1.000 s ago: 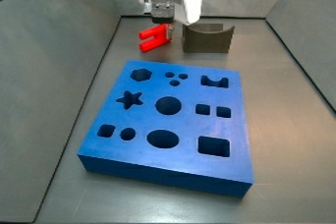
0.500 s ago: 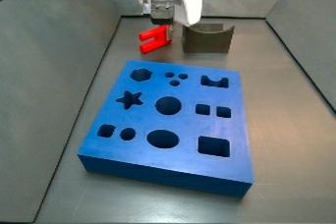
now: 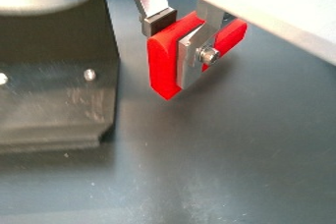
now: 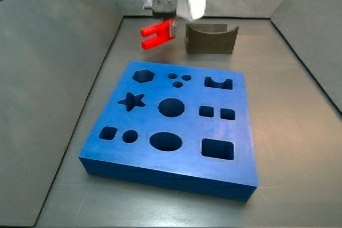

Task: Pick up the square-circle object. Move up. Rotate the square-circle object. Place the square-circle object on the fixture. Regrasp the square-circle object. Move to above the board. Insert the square-circle object.
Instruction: Move up, then rotate the square-circle object.

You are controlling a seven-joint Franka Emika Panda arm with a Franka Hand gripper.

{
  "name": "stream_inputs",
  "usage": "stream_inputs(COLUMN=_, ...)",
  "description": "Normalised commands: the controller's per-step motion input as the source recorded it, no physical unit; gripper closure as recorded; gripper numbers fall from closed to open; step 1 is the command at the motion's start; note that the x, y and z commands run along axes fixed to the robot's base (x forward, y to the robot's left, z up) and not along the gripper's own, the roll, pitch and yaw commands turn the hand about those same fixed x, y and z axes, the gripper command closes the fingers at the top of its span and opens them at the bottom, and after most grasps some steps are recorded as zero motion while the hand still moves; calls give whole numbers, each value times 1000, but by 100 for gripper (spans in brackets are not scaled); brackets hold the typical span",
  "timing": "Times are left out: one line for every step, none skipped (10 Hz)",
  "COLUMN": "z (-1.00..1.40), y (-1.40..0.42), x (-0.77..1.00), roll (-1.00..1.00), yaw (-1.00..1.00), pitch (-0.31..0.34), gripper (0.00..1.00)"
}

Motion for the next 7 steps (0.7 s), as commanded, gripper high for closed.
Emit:
stream_inputs(z=534, y=7, x=-24, roll=-1, yaw=6, pitch=52, gripper=100)
stream_inputs(z=324, y=6, x=-14, roll=2, yaw=2, pitch=60, gripper=100)
stream_inputs(z=833, y=651, x=-715, roll=0, yaw=0, pitch=0, gripper=100)
stream_inputs(z=641, y=605, x=-676, roll=0, yaw=-13, pitch=-36, gripper=100)
stream_inputs(z=599, y=478, x=-615, roll=-13, yaw=-21, pitch=-47, gripper=100)
stream_inputs(z=406, y=145, x=-390, roll=-45, yaw=-22, pitch=-34, gripper=100)
stream_inputs(z=272, y=39, x=-228, roll=-49, yaw=-21, pitch=-15, gripper=100)
